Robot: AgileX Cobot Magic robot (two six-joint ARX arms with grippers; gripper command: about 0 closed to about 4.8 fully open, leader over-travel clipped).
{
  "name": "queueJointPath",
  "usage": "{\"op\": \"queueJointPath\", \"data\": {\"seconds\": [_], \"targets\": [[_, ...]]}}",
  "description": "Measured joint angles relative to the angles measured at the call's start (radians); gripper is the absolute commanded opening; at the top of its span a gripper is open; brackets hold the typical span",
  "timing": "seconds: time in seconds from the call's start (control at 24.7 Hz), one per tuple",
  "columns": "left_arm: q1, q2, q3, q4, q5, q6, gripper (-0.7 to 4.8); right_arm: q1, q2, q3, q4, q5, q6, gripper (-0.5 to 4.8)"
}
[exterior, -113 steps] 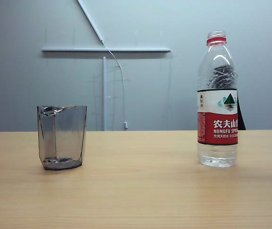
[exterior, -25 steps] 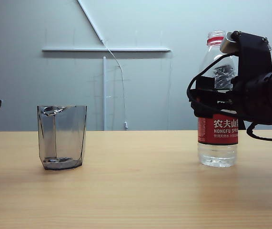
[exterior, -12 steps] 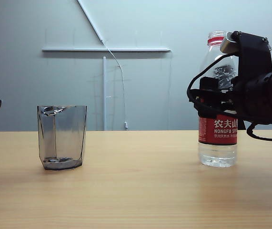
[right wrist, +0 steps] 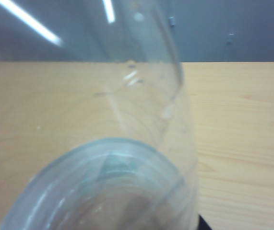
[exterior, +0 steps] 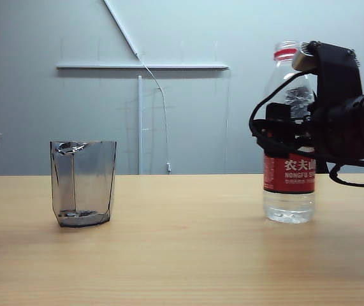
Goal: Pick up the mineral water bottle on the table and pour water into the mug until it's half full.
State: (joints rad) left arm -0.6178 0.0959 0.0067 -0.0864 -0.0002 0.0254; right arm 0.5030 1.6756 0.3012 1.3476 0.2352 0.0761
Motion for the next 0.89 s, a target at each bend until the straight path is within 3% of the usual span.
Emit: {"op": "queueJointPath", "data": {"seconds": [0.28,0.4,0.61,0.89], "targets": [[0.074,-0.084,0.000,0.000,0.000,0.000,-0.02,0.039,-0.100,0.143,-0.216,-0.129,-0.132,3.13],[0.084,-0.092,0.000,0.003,0.000,0.000,-0.02,0.089,-0.106,0.296,-0.466,-0.168,-0.249,3.12],[0.135,-0.091,0.000,0.002,0.001,0.000,-0.02,0.135,-0.100,0.461,-0.697,-0.186,-0.403,3.09],[0.239,-0.091,0.000,0.002,0.000,0.000,-0.02,0.157,-0.028,0.592,-0.821,-0.190,-0.612,3.09]]}}
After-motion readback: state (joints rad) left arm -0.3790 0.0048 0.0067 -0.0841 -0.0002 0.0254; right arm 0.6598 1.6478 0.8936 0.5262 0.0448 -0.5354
